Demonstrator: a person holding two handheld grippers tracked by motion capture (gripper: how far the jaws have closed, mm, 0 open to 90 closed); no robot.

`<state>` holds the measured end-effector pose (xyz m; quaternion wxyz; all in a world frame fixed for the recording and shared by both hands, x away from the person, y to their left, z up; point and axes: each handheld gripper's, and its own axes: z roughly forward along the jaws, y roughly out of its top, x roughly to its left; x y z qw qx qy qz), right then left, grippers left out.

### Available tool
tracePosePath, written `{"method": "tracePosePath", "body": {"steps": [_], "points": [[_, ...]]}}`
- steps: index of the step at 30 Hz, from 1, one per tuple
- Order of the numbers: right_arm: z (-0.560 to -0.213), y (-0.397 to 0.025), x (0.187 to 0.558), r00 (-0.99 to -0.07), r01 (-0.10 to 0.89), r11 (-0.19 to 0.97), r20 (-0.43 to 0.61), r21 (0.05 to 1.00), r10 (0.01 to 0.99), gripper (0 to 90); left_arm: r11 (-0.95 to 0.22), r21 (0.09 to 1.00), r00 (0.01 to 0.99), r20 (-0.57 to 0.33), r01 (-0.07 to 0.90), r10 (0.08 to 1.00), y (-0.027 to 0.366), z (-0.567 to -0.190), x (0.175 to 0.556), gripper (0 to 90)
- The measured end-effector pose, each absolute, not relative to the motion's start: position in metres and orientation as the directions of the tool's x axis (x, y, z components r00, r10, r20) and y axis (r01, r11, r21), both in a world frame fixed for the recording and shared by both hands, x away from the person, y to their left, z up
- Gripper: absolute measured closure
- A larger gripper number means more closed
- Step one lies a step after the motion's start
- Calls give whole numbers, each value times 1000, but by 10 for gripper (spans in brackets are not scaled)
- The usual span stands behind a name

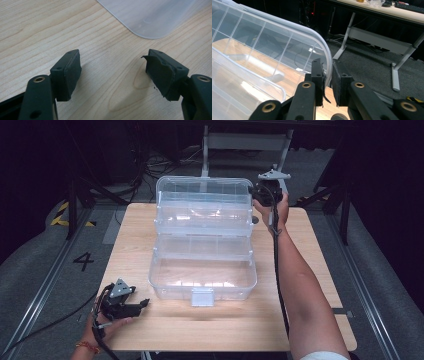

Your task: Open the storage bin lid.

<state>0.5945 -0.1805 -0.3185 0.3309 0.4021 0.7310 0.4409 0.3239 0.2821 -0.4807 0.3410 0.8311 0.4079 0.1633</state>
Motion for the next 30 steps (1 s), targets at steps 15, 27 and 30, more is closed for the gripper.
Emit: {"method": "tracePosePath", "body": {"steps": [15, 27, 30], "points": [[-325, -180, 601, -461, 303, 309, -145, 901, 875, 792, -431, 700, 605, -3, 570, 796, 282, -481, 322, 288], [-335, -178, 607, -448, 324, 315, -148, 892, 881, 778, -428, 700, 602, -3, 571, 798, 281, -481, 322, 283], [-337, -179, 608, -452, 334, 313, -140, 889, 881, 770, -429, 700, 603, -4, 572, 798, 281, -481, 322, 281]]}}
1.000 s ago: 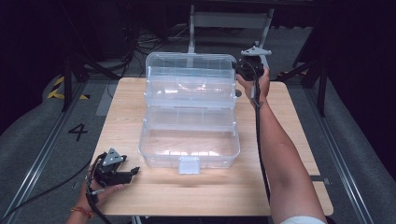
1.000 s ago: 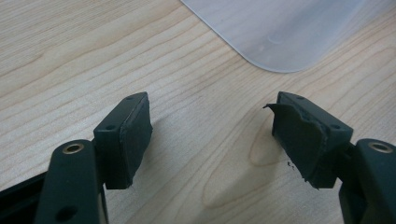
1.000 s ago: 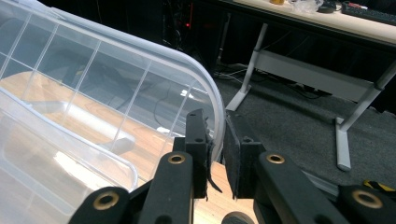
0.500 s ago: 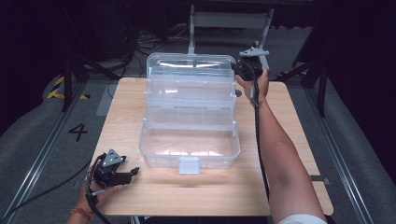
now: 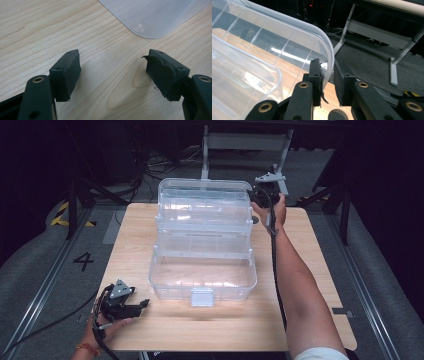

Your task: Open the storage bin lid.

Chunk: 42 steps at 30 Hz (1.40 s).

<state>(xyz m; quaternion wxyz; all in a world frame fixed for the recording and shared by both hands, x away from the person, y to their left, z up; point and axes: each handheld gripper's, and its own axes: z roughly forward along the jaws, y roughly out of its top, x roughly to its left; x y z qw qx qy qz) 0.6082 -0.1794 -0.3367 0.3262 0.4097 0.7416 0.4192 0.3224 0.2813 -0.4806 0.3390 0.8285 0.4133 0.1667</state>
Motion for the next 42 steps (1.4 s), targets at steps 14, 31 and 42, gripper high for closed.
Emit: {"method": "tracePosePath", "body": {"steps": [14, 31, 42], "points": [[-344, -180, 606, -488, 351, 331, -130, 876, 863, 826, -429, 696, 604, -8, 576, 797, 280, -481, 324, 267], [-345, -180, 601, -505, 346, 359, -151, 867, 850, 810, -429, 696, 604, -9, 576, 797, 280, -481, 324, 266], [-336, -185, 585, -525, 312, 380, -175, 871, 833, 808, -432, 696, 606, -6, 574, 795, 280, -481, 324, 265]]}}
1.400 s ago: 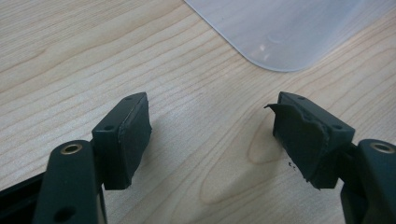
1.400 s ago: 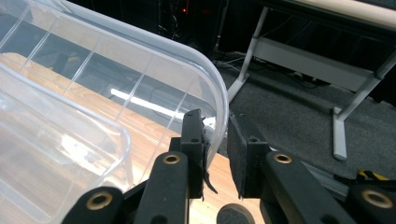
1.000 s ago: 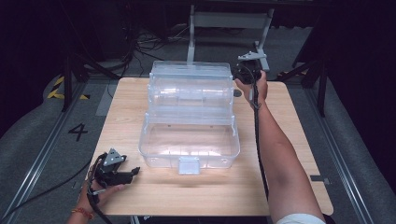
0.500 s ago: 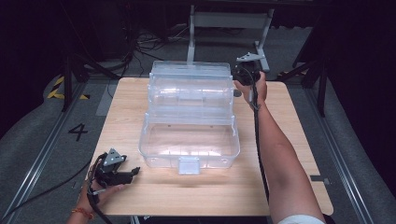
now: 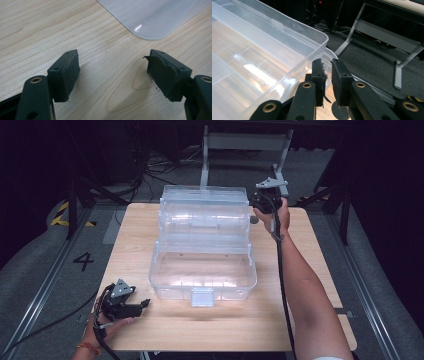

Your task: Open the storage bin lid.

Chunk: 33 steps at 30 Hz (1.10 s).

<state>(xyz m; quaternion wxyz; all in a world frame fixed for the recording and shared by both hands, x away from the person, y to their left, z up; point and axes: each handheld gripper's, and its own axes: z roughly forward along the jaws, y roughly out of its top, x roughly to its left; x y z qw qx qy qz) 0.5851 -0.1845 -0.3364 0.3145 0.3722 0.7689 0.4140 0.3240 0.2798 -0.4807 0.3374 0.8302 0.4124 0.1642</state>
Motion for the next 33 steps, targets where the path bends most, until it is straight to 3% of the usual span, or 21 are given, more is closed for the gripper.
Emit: {"method": "tracePosePath", "body": {"steps": [22, 33], "points": [[-328, -201, 540, -591, 266, 448, -223, 854, 775, 807, -429, 700, 604, -5, 572, 797, 280, -481, 324, 264], [-341, -217, 516, -622, 271, 476, -225, 837, 750, 806, -429, 699, 604, -4, 572, 797, 280, -481, 324, 264]]}}
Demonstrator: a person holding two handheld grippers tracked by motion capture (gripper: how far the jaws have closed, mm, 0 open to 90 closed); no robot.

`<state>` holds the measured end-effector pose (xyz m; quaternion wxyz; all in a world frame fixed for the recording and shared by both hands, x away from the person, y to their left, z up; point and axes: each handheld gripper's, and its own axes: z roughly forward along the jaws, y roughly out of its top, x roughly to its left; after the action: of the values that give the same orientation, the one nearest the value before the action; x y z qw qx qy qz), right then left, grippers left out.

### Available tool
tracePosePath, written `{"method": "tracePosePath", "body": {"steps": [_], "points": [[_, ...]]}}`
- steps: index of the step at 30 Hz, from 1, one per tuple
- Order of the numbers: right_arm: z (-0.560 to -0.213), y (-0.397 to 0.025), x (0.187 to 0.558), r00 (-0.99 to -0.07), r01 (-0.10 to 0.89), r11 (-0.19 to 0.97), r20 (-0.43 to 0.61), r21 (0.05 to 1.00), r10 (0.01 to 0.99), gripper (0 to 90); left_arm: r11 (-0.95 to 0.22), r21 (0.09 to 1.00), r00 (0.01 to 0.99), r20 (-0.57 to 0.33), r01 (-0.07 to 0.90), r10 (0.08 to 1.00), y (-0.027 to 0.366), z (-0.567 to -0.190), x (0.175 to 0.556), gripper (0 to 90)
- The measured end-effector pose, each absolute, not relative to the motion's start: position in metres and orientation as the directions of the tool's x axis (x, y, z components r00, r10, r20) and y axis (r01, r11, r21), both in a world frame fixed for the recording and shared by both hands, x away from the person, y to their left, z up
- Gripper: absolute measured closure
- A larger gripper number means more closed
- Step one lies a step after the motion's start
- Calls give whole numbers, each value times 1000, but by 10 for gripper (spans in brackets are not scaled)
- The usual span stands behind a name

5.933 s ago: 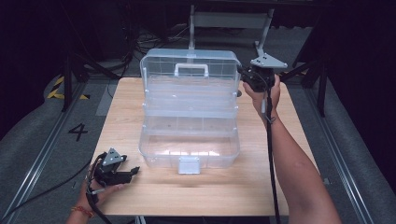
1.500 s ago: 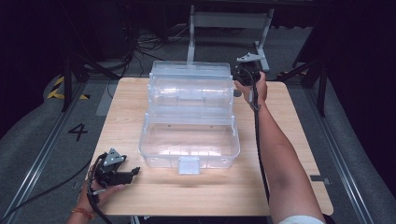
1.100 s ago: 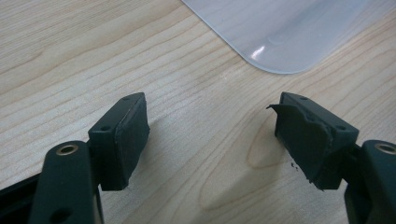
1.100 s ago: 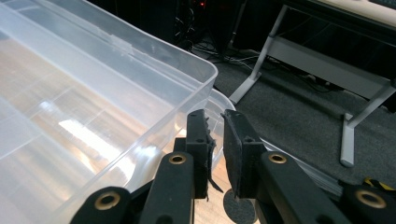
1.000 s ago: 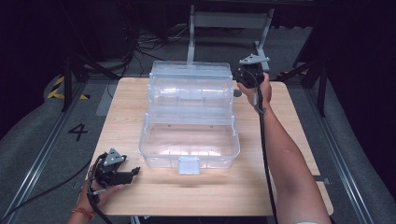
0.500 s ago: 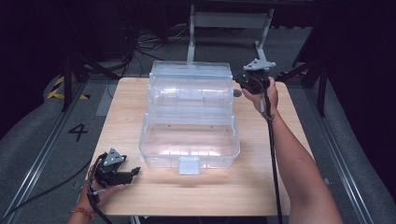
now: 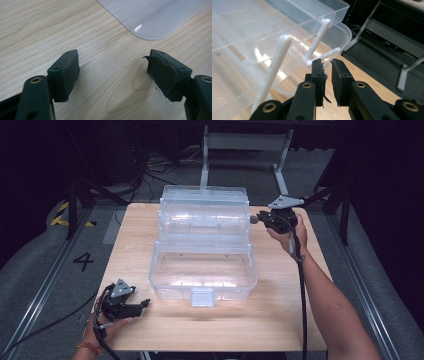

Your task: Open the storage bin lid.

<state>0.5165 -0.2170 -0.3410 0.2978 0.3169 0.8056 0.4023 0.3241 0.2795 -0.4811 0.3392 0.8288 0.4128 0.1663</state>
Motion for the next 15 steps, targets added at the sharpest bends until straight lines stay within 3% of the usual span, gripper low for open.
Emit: {"method": "tracePosePath", "body": {"steps": [15], "points": [[-357, -235, 482, -661, 264, 505, -227, 822, 715, 794, -429, 699, 604, -4, 571, 797, 280, -481, 324, 265]]}}
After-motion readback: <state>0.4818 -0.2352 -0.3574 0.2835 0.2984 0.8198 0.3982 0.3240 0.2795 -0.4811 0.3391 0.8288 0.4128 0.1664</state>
